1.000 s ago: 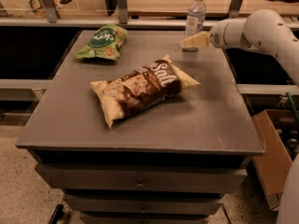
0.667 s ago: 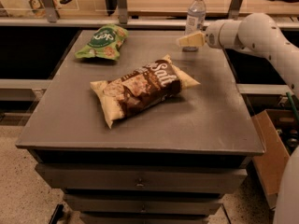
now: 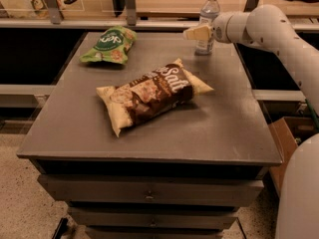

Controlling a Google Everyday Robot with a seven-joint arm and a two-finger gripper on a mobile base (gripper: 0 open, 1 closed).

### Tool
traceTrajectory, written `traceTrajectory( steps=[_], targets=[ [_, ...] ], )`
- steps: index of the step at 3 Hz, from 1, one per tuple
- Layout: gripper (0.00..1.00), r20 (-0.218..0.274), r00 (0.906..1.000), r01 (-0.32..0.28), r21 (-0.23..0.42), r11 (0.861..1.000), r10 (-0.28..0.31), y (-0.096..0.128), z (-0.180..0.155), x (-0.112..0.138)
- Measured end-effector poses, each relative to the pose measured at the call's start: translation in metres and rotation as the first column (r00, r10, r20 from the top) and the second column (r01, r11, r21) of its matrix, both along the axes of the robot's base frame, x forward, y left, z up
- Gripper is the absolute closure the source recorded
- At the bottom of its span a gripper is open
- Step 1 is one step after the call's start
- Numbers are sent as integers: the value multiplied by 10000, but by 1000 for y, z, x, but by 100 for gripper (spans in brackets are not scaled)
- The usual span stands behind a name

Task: Move blue plastic bottle near green rice chip bag

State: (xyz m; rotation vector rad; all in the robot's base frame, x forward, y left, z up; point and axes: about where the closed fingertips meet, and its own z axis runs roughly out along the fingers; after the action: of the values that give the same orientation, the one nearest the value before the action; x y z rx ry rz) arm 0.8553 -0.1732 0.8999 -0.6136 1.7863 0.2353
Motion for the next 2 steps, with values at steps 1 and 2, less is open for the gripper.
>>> traceTrajectory(
  steps=[1, 2],
  targets=[
    [41, 37, 10000, -50, -7, 10000, 50, 4, 4, 6],
    [64, -141, 9995, -288, -37, 9996, 288, 6, 6, 8]
  ],
)
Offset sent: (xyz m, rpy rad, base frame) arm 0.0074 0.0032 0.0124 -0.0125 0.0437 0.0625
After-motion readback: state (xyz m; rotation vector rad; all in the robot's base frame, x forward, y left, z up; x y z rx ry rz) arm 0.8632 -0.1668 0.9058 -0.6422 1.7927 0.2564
